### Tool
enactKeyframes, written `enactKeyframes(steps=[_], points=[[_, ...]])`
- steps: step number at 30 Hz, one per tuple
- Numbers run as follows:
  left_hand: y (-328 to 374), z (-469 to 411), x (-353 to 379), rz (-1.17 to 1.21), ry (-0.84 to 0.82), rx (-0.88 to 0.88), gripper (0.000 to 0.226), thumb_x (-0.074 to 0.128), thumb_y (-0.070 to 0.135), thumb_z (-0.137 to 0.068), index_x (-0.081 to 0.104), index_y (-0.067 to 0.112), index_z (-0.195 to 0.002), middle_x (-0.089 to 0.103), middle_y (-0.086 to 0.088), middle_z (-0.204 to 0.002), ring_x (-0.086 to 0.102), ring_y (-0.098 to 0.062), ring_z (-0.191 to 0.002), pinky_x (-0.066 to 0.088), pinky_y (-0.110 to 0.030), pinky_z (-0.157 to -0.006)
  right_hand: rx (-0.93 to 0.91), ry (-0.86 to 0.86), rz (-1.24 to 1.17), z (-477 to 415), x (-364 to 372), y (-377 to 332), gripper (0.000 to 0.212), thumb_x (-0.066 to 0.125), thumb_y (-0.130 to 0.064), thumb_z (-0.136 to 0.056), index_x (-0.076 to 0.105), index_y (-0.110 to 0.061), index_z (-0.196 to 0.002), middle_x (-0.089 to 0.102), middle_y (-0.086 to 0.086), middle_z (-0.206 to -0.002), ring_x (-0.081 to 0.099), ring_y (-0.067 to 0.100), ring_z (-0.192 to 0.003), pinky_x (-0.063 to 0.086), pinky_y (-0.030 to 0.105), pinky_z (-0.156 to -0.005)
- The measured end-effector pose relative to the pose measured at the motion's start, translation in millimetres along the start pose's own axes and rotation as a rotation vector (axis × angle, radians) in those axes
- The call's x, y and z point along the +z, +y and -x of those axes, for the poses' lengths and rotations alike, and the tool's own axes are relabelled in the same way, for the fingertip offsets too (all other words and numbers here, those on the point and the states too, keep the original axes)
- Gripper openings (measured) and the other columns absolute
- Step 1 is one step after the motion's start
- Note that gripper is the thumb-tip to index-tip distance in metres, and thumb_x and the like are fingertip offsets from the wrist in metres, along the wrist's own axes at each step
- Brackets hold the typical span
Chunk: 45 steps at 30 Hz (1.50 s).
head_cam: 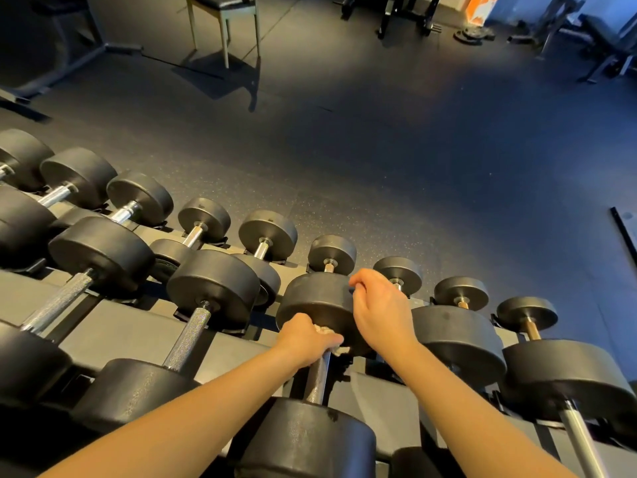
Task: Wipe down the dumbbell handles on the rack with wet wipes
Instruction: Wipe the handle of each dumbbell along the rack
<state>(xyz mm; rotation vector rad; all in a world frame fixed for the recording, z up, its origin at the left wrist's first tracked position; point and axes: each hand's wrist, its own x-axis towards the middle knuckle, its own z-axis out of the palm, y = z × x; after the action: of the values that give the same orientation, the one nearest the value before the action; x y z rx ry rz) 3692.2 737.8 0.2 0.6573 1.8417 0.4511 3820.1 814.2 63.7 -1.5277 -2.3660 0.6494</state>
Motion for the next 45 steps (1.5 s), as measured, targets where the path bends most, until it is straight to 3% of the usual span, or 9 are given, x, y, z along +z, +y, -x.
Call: enactKeyframes(steps=[3, 7, 15, 24, 27, 30, 39, 42, 45], points=[[-0.8, -6.5, -1.3, 0.101, -0.06, -0.058, 0.035, 0.073, 0.04, -0.093, 0.062, 0.012, -0.111, 0.068, -0.009, -0.103, 0.065, -0.021, -0.09, 0.051, -0.027, -0.066, -0.002, -0.006, 0.01, -16.6, 17.8, -1.0, 0.017, 0.045, -0.025, -0.106, 0.061, -0.021, -0.11, 0.067, -0.001, -0.101, 0.062, 0.014, -0.086, 0.051, 0.026, -0.075], [-15.9, -13.3, -8.4, 0.522, -0.37, -0.156, 0.037, 0.067, 0.032, -0.1, 0.067, 0.002, -0.12, 0.076, -0.019, -0.108, 0.076, -0.028, -0.099, 0.061, -0.041, -0.091, 0.015, 0.13, -0.019, -20.1, 37.2, 0.5, 0.013, 0.047, -0.023, -0.104, 0.06, -0.019, -0.102, 0.062, -0.004, -0.085, 0.06, 0.014, -0.074, 0.038, 0.019, -0.058], [-48.6, -22.7, -5.3, 1.036, -0.582, -0.347, 0.038, 0.043, 0.018, -0.108, 0.061, -0.007, -0.131, 0.065, -0.028, -0.131, 0.068, -0.037, -0.117, 0.052, -0.049, -0.104, -0.055, 0.218, -0.095, -21.7, 48.6, 8.7, 0.022, 0.034, -0.029, -0.095, 0.052, -0.021, -0.088, 0.057, -0.003, -0.073, 0.053, 0.014, -0.063, 0.047, 0.036, -0.054], [-9.4, -25.7, -0.6, 0.672, -0.317, -0.395, 0.034, 0.04, 0.016, -0.106, 0.064, -0.006, -0.116, 0.075, -0.022, -0.103, 0.074, -0.033, -0.091, 0.062, -0.043, -0.071, -0.064, 0.205, -0.108, -21.2, 49.0, 10.3, 0.021, 0.034, -0.029, -0.094, 0.052, -0.021, -0.087, 0.056, -0.003, -0.072, 0.053, 0.013, -0.062, 0.047, 0.038, -0.054], [-9.4, -20.6, 9.4, 0.375, -0.177, -0.225, 0.023, 0.063, 0.014, -0.082, 0.068, 0.001, -0.101, 0.068, -0.022, -0.1, 0.067, -0.034, -0.094, 0.061, -0.043, -0.085, -0.066, 0.215, -0.12, -22.3, 50.2, 11.3, 0.02, 0.035, -0.029, -0.094, 0.052, -0.022, -0.087, 0.055, -0.004, -0.072, 0.052, 0.012, -0.061, 0.046, 0.035, -0.052], [-14.6, -18.5, 12.7, 0.026, -0.083, -0.029, 0.023, 0.064, 0.031, -0.095, 0.067, 0.008, -0.098, 0.07, -0.011, -0.096, 0.067, -0.026, -0.091, 0.053, -0.035, -0.076, -0.07, 0.219, -0.125, -22.1, 52.0, 12.4, 0.022, 0.033, -0.031, -0.093, 0.052, -0.022, -0.087, 0.055, -0.004, -0.071, 0.052, 0.013, -0.06, 0.048, 0.037, -0.052], [-43.7, -10.1, -9.6, 0.748, -0.508, -0.244, 0.047, 0.055, 0.041, -0.105, 0.064, 0.001, -0.129, 0.073, -0.022, -0.119, 0.072, -0.031, -0.112, 0.051, -0.047, -0.108, -0.085, 0.214, -0.128, -22.1, 51.6, 15.7, 0.016, 0.038, -0.027, -0.093, 0.052, -0.021, -0.087, 0.055, -0.003, -0.072, 0.052, 0.014, -0.062, 0.049, 0.04, -0.055], [-50.0, -6.1, -14.8, 0.693, -0.51, -0.367, 0.034, 0.05, 0.026, -0.109, 0.064, 0.002, -0.127, 0.075, -0.021, -0.114, 0.074, -0.03, -0.104, 0.057, -0.046, -0.098, -0.096, 0.22, -0.127, -22.6, 52.8, 16.0, 0.015, 0.039, -0.026, -0.094, 0.052, -0.022, -0.087, 0.055, -0.004, -0.072, 0.052, 0.014, -0.061, 0.049, 0.04, -0.054], [-47.0, -4.4, -13.4, 0.354, -0.283, -0.307, 0.018, 0.057, 0.019, -0.103, 0.068, 0.006, -0.11, 0.074, -0.01, -0.084, 0.071, -0.019, -0.073, 0.058, -0.032, -0.067, -0.097, 0.228, -0.132, -22.6, 53.5, 16.5, 0.014, 0.04, -0.025, -0.094, 0.052, -0.023, -0.087, 0.054, -0.004, -0.072, 0.052, 0.014, -0.061, 0.049, 0.04, -0.053]])
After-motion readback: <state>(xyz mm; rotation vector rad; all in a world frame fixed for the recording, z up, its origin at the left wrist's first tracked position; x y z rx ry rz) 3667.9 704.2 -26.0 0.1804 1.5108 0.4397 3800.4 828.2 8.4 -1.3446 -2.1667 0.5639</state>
